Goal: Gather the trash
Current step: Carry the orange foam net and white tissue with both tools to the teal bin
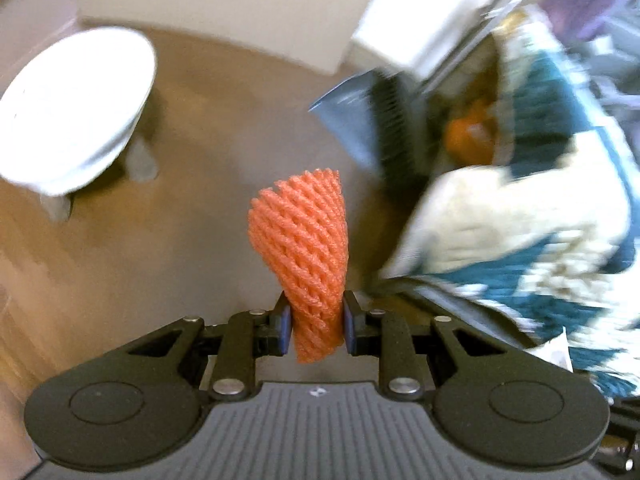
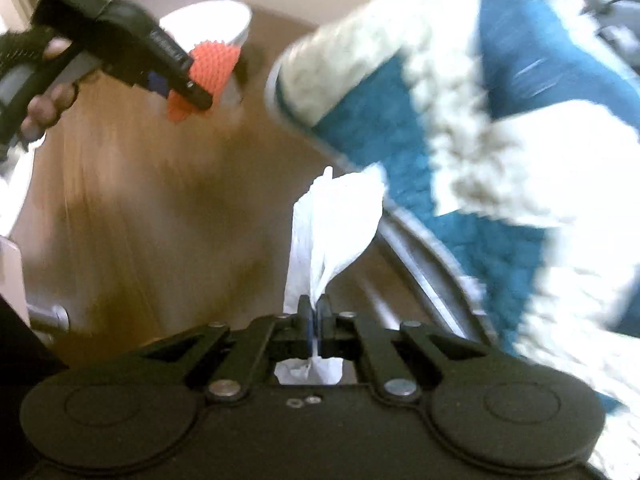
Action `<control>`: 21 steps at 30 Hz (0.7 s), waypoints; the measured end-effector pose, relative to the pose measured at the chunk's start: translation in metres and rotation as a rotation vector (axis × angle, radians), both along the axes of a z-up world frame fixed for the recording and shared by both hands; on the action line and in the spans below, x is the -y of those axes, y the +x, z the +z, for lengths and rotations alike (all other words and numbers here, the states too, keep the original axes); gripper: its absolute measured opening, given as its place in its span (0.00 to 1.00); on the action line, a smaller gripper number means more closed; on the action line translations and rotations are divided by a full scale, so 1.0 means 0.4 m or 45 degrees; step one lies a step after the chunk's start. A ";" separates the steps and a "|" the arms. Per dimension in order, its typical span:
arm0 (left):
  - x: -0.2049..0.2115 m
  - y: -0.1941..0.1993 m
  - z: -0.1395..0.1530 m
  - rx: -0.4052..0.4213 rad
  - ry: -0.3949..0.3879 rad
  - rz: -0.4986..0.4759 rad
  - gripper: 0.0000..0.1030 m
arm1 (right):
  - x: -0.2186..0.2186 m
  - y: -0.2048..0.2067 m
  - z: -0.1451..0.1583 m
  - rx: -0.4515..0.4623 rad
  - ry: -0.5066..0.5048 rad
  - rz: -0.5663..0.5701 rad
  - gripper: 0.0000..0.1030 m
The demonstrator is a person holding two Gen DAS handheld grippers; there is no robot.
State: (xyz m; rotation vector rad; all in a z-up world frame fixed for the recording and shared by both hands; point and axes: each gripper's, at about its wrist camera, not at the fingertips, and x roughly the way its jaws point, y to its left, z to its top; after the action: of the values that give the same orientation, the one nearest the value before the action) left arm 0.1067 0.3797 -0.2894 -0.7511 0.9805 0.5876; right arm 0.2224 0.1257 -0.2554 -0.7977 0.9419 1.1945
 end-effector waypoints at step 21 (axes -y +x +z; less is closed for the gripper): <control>0.531 0.020 0.686 0.400 0.260 -0.569 0.24 | 0.468 -0.119 0.655 0.143 0.455 -0.455 0.02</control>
State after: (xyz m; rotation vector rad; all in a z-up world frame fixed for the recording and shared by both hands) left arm 0.1146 0.1673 -0.0150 -0.4060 0.7488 0.1674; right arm 0.1747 -0.0616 0.0066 -0.3853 0.7140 0.9565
